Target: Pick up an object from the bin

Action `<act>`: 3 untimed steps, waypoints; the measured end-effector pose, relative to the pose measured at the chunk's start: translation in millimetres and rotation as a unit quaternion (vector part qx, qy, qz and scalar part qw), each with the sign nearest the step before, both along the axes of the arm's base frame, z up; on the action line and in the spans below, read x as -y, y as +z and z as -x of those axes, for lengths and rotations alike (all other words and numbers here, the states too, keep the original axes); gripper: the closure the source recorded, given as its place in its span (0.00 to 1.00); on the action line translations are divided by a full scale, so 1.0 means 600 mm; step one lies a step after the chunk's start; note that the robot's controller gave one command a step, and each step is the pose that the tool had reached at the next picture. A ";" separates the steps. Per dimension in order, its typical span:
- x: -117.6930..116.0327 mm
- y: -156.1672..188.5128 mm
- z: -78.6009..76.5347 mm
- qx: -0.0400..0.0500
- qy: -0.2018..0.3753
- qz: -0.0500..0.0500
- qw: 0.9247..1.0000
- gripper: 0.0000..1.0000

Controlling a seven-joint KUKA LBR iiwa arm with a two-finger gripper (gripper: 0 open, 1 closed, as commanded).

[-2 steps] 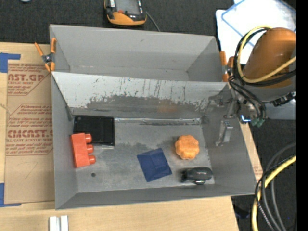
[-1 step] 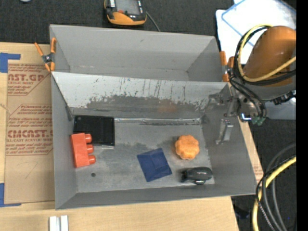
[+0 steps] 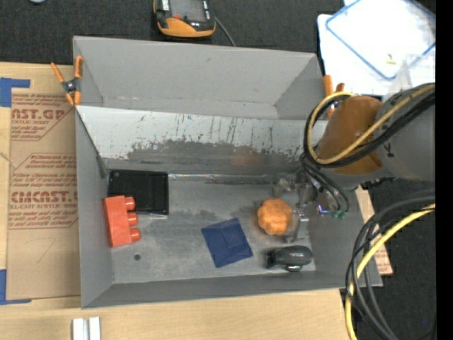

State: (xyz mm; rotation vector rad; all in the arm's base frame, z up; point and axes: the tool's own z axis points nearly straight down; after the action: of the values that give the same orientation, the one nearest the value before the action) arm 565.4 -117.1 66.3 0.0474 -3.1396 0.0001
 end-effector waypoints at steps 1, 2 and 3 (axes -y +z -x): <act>-0.009 0.136 0.017 0.009 0.010 0.002 1.000 0.00; -0.041 0.055 0.008 -0.005 0.001 -0.002 1.000 0.00; -0.051 0.005 0.022 0.009 -0.060 0.001 0.998 0.00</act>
Offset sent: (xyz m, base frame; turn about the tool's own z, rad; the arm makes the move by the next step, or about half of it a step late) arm -0.0047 0.0233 0.0337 -0.0002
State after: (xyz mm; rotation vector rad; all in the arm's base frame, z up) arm 552.2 -86.6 69.4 -0.1419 -3.1539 0.0042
